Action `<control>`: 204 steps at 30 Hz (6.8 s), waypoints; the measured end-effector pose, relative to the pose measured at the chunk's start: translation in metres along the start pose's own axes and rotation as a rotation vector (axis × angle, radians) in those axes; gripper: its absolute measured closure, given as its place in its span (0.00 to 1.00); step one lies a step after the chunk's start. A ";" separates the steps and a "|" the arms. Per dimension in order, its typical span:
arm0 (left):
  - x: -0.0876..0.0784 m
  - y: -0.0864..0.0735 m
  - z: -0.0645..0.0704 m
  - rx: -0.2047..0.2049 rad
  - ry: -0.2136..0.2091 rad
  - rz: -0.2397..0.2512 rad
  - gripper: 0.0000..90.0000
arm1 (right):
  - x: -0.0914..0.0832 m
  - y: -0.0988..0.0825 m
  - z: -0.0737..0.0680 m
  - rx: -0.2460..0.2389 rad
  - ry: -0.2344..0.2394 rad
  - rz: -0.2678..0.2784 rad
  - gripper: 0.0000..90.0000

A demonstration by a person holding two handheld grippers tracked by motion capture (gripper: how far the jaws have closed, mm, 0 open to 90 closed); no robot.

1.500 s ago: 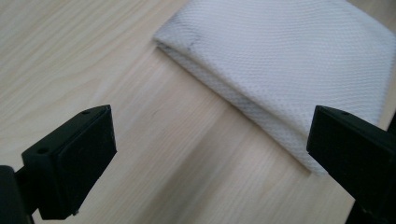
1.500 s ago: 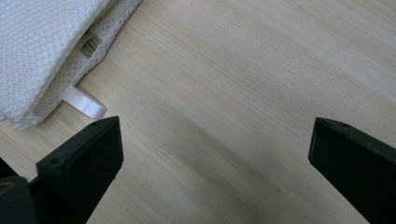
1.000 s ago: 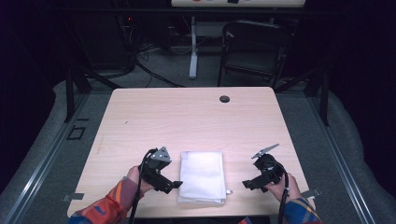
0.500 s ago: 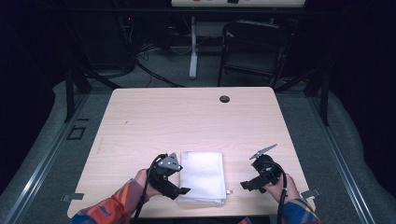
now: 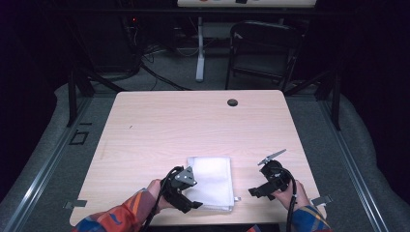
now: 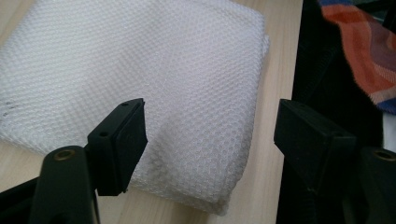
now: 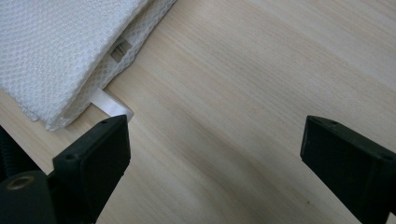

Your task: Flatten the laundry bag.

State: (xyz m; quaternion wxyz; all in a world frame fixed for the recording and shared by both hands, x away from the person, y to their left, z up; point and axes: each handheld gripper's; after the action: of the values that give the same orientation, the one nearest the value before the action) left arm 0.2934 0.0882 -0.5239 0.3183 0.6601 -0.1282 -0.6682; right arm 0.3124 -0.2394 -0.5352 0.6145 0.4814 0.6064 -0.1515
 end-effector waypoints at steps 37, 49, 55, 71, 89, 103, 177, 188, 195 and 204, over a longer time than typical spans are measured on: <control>0.036 0.002 0.008 0.064 0.088 -0.158 0.62 | 0.002 0.000 0.000 0.001 0.024 -0.039 0.09; 0.032 0.004 -0.001 0.039 0.095 -0.142 0.81 | 0.003 0.000 0.000 0.010 0.024 -0.029 0.09; 0.027 0.006 -0.008 -0.006 0.080 -0.107 0.90 | 0.003 0.000 -0.002 0.000 0.021 -0.029 0.11; 0.013 0.007 -0.020 -0.115 0.077 -0.007 0.92 | 0.002 0.005 -0.011 -0.066 0.027 -0.046 0.25; 0.008 0.011 -0.022 -0.129 0.096 0.020 0.91 | 0.016 0.022 -0.058 -0.199 0.080 0.088 0.98; 0.008 0.010 -0.022 -0.142 0.084 0.020 0.90 | 0.048 0.031 -0.076 -0.308 0.060 0.053 1.00; -0.013 0.048 -0.076 -0.203 0.213 0.112 0.92 | 0.056 0.028 -0.077 -0.370 0.040 0.064 1.00; -0.015 0.062 -0.092 -0.200 0.246 0.147 0.92 | 0.057 0.028 -0.077 -0.362 0.050 0.070 1.00; -0.019 0.065 -0.101 -0.218 0.264 0.167 0.92 | 0.056 0.028 -0.077 -0.364 0.053 0.059 1.00; -0.023 0.068 -0.109 -0.231 0.280 0.184 0.92 | 0.055 0.028 -0.072 -0.355 0.079 0.006 1.00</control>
State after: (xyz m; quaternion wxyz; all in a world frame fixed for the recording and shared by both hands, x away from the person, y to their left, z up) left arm 0.4140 0.0765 -0.4758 0.4663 0.6910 -0.0647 -0.5485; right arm 0.3031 -0.1481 -0.5582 0.6660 0.3727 0.6458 -0.0212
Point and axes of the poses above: each handheld gripper's, and its own axes: x roughly forward along the jaws, y roughly out of its top, z roughly to its right, and after that the axes turned 1 degree about y, right-handed
